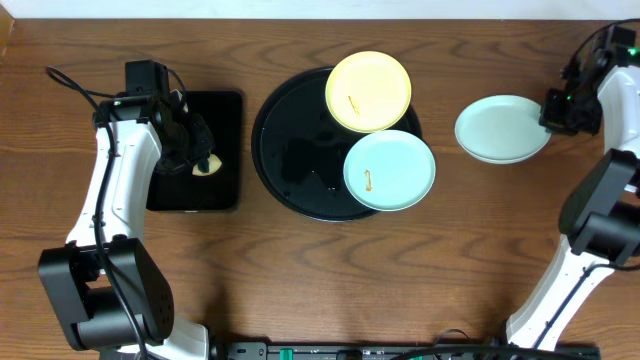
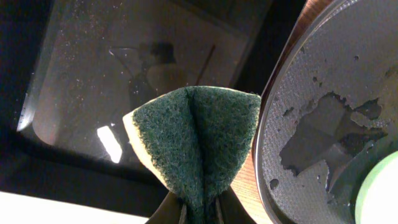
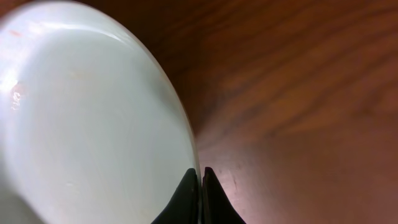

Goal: Clean dirty plates on tray and stack at the side
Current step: 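Carry the mint plate with right gripper to the table's right side, then move right gripper back to grasp the orange-stained mint plate rim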

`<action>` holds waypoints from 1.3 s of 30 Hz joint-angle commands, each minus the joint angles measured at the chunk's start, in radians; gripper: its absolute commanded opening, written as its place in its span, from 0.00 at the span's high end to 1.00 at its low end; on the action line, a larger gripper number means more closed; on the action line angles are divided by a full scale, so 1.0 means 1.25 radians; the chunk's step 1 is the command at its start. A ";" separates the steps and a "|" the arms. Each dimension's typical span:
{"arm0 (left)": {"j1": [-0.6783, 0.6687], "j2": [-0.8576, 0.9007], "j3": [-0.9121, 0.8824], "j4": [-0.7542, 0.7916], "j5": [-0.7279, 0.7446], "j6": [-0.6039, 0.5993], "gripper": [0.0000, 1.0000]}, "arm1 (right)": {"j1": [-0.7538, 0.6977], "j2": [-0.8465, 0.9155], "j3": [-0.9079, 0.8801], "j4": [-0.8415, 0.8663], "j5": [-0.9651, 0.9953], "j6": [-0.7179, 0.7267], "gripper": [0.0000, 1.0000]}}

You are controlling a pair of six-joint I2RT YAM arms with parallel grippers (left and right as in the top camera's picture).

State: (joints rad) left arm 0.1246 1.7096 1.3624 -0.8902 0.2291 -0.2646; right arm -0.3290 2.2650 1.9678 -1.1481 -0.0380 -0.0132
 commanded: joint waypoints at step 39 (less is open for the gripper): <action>0.002 0.008 -0.014 -0.017 -0.008 0.008 0.92 | 0.432 -0.142 0.065 -0.262 0.018 0.123 0.01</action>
State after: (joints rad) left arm 0.1246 1.7096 1.3624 -0.9092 0.2291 -0.2646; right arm 0.2035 2.0792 2.0529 -1.5036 -0.1261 0.0715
